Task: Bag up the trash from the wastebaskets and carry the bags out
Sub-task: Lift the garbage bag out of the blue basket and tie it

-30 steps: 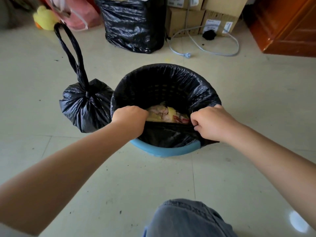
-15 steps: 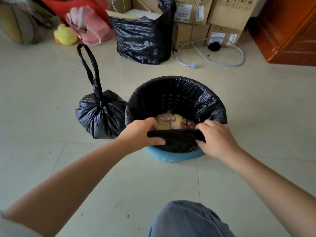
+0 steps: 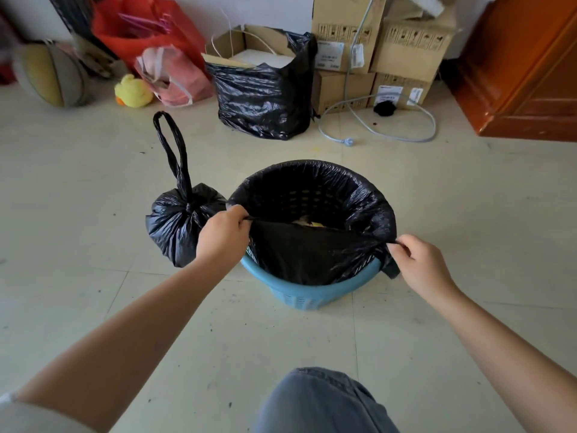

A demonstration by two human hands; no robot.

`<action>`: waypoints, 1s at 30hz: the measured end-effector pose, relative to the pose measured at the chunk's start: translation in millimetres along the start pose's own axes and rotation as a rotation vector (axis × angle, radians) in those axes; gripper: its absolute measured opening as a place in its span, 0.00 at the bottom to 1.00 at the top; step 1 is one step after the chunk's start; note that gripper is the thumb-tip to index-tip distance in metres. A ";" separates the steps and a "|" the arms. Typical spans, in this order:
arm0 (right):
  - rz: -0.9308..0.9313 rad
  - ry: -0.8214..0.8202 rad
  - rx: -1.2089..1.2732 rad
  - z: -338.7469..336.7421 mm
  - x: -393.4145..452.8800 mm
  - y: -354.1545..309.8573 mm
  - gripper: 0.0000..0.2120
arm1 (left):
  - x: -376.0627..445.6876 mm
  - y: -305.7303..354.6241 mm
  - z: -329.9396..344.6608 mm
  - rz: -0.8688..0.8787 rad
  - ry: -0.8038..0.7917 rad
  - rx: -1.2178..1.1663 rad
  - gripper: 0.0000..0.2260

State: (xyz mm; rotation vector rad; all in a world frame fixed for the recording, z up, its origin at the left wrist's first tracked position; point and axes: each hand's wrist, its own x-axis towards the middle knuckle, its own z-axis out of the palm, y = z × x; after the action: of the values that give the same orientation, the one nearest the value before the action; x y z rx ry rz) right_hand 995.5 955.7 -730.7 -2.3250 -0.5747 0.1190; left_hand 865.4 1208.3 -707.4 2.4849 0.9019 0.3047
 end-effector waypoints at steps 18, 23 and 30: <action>0.871 -0.555 -0.164 -14.9 67.8 24.5 0.18 | 44.4 -11.6 -29.1 -0.522 -0.550 0.227 0.15; 0.896 -0.386 0.037 4.2 67.6 42.7 0.10 | 35.5 -17.1 -8.7 -0.889 -0.364 -0.526 0.09; 0.683 -0.033 0.394 -17.6 106.8 -2.7 0.08 | 60.2 -12.0 -16.5 -0.771 -0.048 -0.692 0.13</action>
State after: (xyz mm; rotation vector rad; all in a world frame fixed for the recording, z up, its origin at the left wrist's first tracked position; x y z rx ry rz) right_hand 1094.5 992.9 -707.6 -2.0354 0.2371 0.5366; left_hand 898.6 1261.4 -696.4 1.3946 1.3651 0.2285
